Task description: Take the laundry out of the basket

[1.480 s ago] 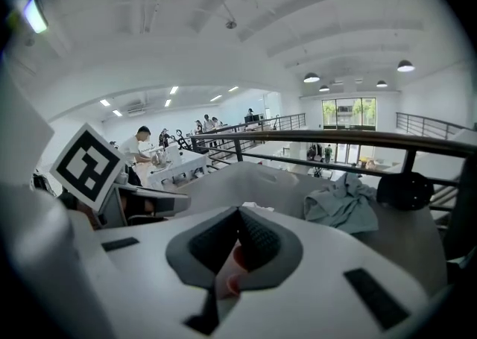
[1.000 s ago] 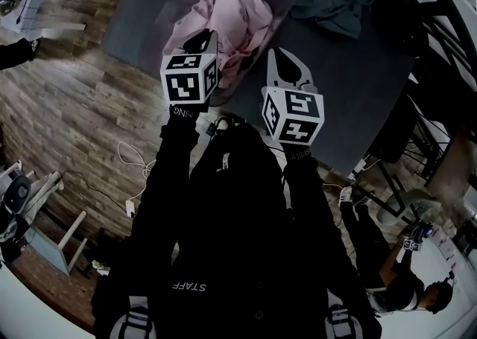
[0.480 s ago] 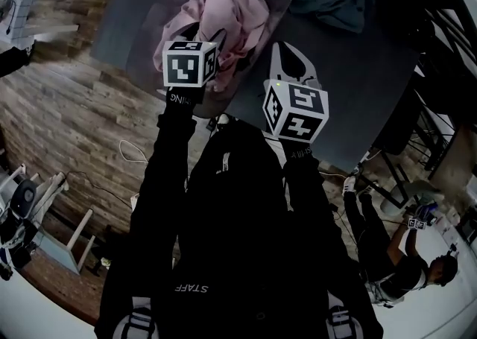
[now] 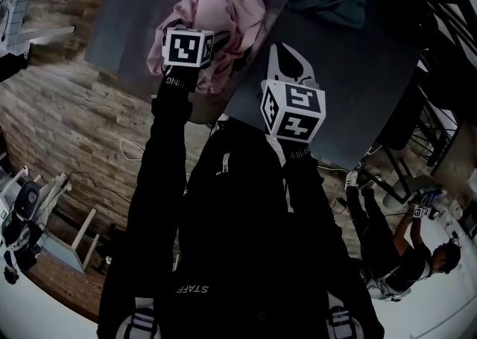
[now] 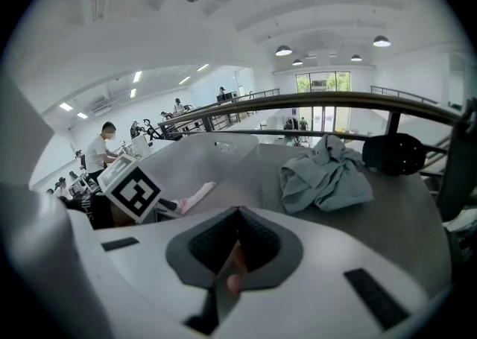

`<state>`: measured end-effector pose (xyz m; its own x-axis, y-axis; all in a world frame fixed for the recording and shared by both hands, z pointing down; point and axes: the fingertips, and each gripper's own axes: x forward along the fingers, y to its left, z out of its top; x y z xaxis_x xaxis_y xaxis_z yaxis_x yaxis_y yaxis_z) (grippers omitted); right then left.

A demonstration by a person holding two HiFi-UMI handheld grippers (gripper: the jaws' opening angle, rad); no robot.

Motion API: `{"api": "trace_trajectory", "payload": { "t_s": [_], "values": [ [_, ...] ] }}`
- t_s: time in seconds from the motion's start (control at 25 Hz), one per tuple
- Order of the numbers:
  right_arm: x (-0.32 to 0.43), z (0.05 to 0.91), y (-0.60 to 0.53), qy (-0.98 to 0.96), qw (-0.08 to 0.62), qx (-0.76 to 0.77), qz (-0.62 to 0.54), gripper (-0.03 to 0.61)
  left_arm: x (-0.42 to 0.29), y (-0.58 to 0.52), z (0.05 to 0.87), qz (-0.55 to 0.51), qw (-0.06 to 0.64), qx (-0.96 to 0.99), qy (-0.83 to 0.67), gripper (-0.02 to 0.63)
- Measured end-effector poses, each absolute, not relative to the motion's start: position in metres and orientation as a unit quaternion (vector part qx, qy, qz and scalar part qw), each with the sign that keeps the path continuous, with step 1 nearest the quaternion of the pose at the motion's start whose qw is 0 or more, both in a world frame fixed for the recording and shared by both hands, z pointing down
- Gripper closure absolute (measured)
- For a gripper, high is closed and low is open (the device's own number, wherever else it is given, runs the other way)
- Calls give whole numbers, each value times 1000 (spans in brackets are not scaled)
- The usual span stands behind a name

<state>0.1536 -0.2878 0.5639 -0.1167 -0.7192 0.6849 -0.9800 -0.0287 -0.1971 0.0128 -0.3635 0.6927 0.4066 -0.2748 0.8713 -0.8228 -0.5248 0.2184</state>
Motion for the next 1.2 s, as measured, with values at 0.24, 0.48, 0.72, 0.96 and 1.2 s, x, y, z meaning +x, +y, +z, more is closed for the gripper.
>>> {"api": "trace_trajectory", "payload": {
  "t_s": [0.24, 0.48, 0.72, 0.96, 1.2],
  "values": [
    [155, 571, -283, -669, 195, 632, 341, 565, 11, -362, 730, 431, 382, 745, -335, 29],
    [162, 579, -280, -662, 197, 634, 348, 565, 19, -359, 759, 455, 407, 727, -315, 29],
    [166, 590, -278, -656, 202, 633, 358, 565, 24, -360, 768, 458, 391, 729, -326, 29],
    [168, 597, -273, -653, 207, 631, 364, 565, 28, -363, 775, 473, 380, 728, -320, 29],
    [166, 597, -266, -655, 209, 628, 364, 565, 34, -359, 767, 474, 393, 723, -314, 180]
  ]
}}
